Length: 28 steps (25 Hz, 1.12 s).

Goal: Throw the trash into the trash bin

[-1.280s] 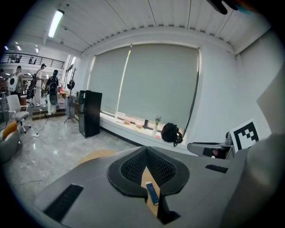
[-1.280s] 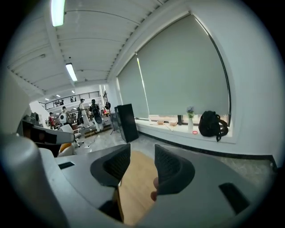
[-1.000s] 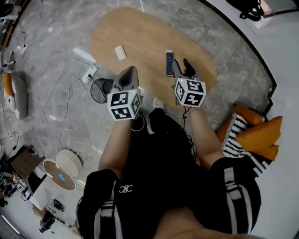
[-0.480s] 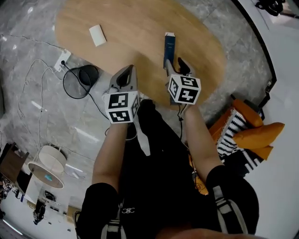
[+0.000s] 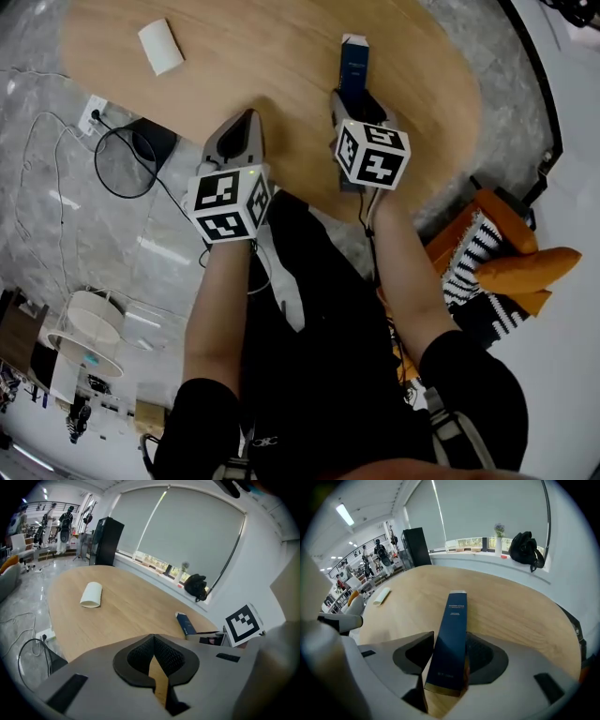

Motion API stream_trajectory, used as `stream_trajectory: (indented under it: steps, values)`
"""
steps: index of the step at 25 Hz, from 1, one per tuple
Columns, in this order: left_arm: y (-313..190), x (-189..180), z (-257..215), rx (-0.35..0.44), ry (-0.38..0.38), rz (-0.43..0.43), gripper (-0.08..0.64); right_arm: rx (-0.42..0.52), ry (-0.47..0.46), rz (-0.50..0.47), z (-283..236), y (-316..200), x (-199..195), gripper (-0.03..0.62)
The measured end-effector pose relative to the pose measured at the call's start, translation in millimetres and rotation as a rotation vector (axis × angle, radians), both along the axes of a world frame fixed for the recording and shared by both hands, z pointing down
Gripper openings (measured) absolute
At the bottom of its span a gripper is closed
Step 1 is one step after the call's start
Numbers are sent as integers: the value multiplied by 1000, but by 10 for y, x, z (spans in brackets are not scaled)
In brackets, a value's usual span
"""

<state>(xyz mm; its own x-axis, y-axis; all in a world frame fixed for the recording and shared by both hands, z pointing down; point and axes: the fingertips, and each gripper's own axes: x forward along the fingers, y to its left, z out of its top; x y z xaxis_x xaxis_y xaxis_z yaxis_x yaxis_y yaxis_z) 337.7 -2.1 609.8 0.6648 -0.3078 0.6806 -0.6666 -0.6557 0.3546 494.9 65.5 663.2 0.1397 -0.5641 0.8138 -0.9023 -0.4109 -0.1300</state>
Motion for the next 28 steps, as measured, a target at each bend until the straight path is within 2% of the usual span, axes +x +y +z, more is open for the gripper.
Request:
stream_trajectory:
  steps: [3,7,13,17,22,28]
  values:
    - [-25,-18,9,3,1,-8,12,3,27,2,-50,14,-5,198]
    - [-89,-80,-50,13,-1,-26,12,57,32,0,-314,1,-51,198]
    - [-215,-220,-199,56,-15,-30,12,129,10,-13,-726,-169,-183,198]
    - [-330,-424,-335,65,-1,-63,12,157,-9,-38,-929,-359,-389,198]
    - [-529,-934,-450,66,7,-125,12,172,7,-126,-1112,-671,-917,198]
    - [-719,-1900,-490,62,1,-241,12,170,-35,-248,-1195,-996,-1944,198]
